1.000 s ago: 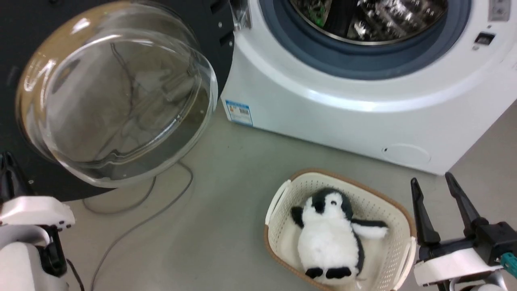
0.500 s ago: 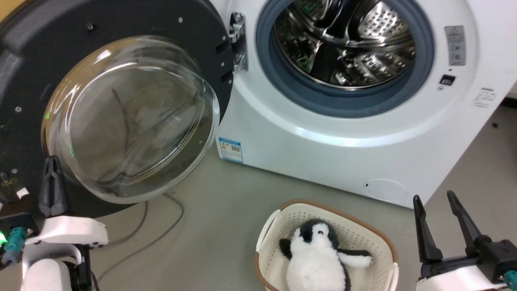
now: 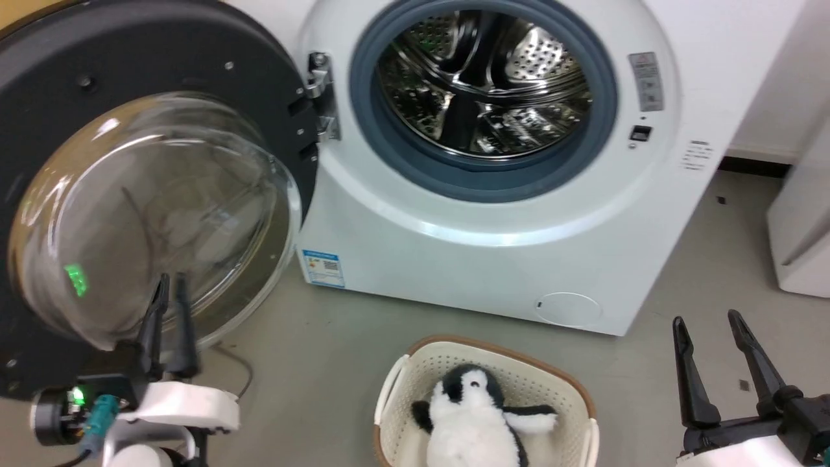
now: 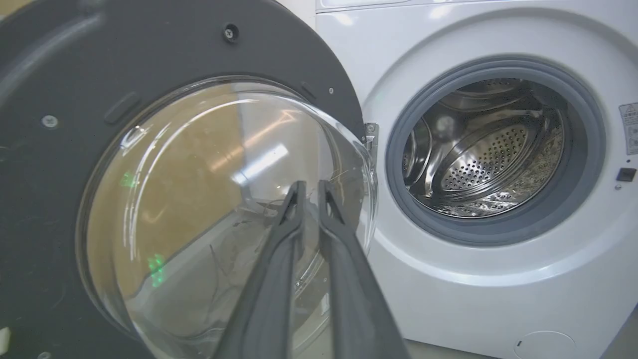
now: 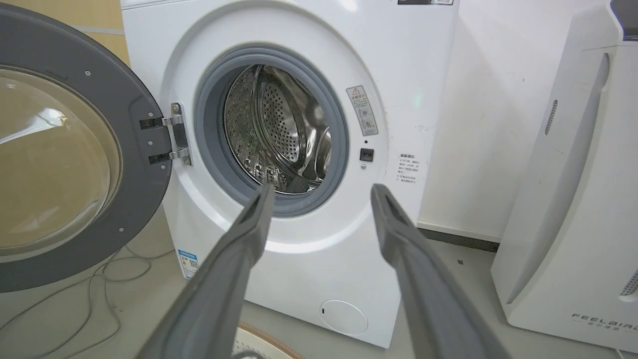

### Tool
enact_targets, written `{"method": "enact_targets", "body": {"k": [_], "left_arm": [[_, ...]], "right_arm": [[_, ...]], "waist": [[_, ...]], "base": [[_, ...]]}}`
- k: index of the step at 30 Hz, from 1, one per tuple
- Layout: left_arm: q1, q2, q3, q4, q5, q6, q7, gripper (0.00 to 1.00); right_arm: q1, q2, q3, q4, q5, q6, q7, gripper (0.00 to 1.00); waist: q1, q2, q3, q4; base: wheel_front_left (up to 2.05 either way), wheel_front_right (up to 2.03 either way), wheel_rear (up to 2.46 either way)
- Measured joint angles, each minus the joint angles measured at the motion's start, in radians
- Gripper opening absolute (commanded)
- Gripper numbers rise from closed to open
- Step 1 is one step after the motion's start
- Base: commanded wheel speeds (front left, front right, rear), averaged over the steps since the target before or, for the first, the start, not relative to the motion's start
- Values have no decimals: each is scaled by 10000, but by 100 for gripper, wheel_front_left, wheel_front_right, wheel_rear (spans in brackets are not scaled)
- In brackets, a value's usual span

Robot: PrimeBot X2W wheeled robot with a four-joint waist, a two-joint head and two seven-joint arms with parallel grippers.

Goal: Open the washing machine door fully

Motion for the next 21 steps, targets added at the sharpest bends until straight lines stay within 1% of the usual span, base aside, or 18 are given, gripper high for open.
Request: {"method": "enact_targets", "body": {"k": [5, 12, 15, 21], "left_arm": [[267, -90, -495, -13, -150, -86, 0, 100], [569, -173, -1099, 2, -328, -96, 0, 100], [687, -174, -1254, 19, -339, -65, 0, 100], [907, -190, -1473, 71, -280, 140, 0, 100]], "right_arm": [[111, 2, -13, -48, 0, 0, 0, 100], [141, 2, -21, -59, 58, 0, 0, 100], [168, 4, 23, -48, 71, 0, 0, 100], [300, 4, 81, 65, 203, 0, 0, 100]], "waist": [[0, 0, -32, -383], [0, 0, -38, -857], [0, 0, -43, -1046], [0, 0, -30, -1384]], "base": [[0, 0, 0], [0, 0, 0], [0, 0, 0], [0, 0, 0]]}}
